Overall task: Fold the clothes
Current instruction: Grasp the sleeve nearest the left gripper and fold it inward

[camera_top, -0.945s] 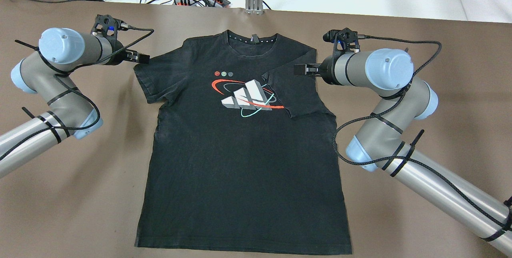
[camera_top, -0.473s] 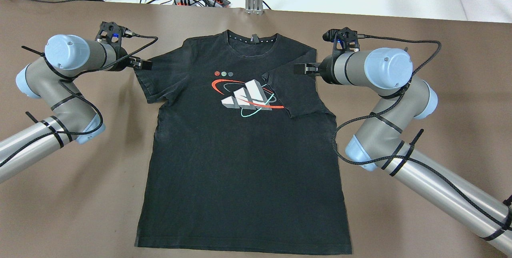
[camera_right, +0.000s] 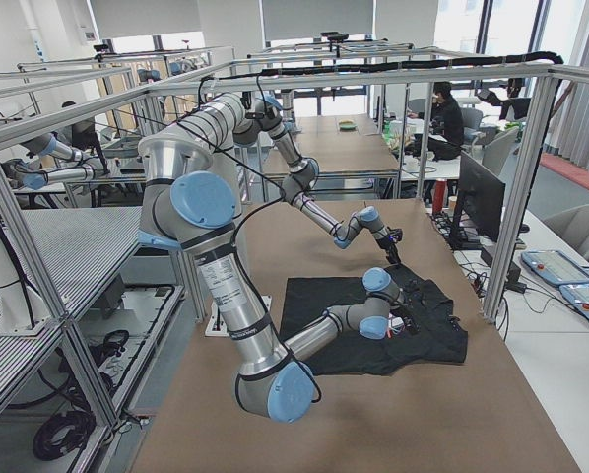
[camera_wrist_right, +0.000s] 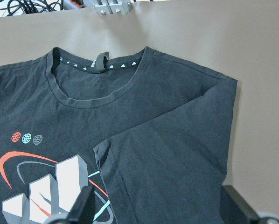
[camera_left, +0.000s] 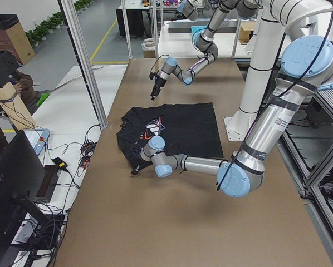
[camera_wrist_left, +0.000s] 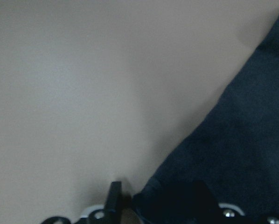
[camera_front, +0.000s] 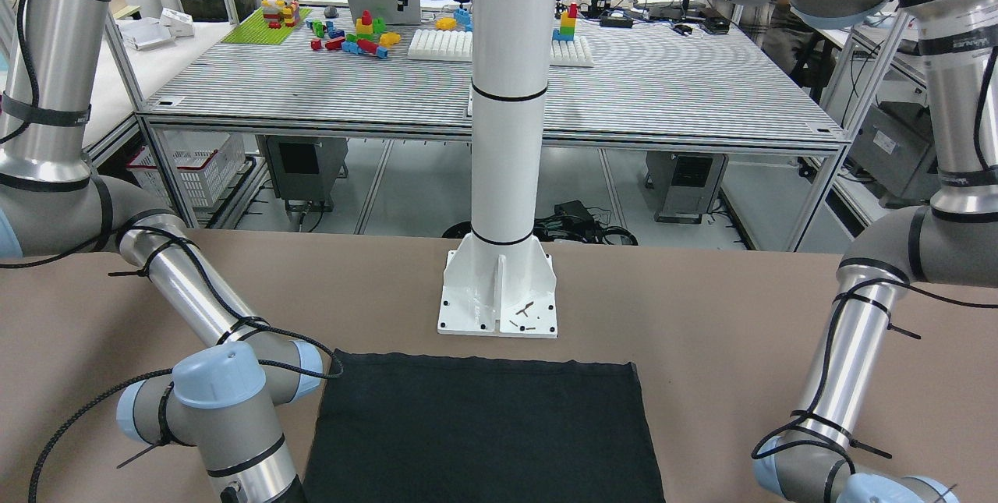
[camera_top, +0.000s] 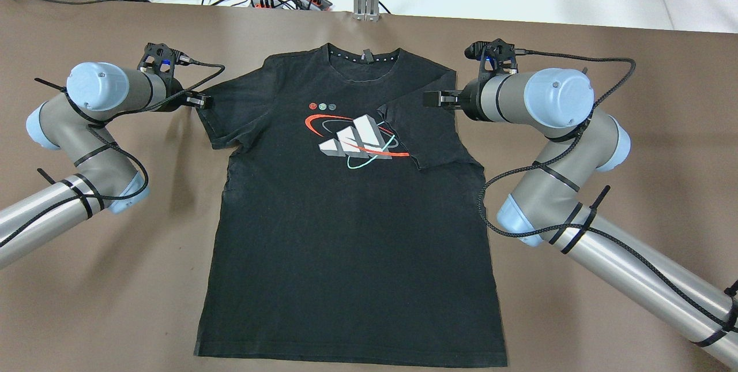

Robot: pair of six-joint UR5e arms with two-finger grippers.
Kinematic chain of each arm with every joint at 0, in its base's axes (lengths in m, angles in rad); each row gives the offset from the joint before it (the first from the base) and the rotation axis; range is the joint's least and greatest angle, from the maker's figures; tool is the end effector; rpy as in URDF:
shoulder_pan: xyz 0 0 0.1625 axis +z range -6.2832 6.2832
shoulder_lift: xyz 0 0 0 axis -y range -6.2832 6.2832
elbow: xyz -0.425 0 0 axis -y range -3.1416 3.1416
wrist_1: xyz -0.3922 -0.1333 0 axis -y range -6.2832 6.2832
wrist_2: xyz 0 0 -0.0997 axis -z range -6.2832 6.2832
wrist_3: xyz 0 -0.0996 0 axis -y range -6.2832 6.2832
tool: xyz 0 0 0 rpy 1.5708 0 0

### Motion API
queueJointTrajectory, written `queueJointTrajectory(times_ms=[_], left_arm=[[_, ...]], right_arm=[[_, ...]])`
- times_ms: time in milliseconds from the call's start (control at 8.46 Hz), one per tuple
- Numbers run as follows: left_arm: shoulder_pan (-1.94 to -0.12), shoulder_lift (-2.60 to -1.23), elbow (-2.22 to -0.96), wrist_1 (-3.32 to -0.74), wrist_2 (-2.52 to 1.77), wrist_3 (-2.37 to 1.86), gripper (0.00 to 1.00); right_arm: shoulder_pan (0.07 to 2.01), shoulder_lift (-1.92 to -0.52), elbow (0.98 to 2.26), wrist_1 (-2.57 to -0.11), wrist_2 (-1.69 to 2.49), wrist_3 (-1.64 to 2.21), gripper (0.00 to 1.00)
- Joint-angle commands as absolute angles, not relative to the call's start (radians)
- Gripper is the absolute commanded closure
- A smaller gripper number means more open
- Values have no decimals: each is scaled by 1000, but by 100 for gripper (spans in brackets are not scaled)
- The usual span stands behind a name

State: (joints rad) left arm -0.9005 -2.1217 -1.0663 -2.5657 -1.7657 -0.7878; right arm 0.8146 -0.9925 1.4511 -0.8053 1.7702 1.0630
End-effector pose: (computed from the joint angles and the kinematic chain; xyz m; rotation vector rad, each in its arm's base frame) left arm 0.3759 -0.6577 0.4697 0.6559 0.8230 -0.0050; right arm -0.4043 -0.5942 0.2842 0.6120 -1.0698 0.1450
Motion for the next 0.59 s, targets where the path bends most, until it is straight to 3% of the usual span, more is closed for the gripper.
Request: queueJointTrajectory(times_ms=[0,473], left_arm=[[-900,-2137,-1075,-2562,-1775,-807,100],[-926,-2180,-1213,-2363,-1813,-834,100]], right_arm=[[815,-992,1451,-805,1770,1063,6],[815,-992,1451,-805,1770,1063,6]])
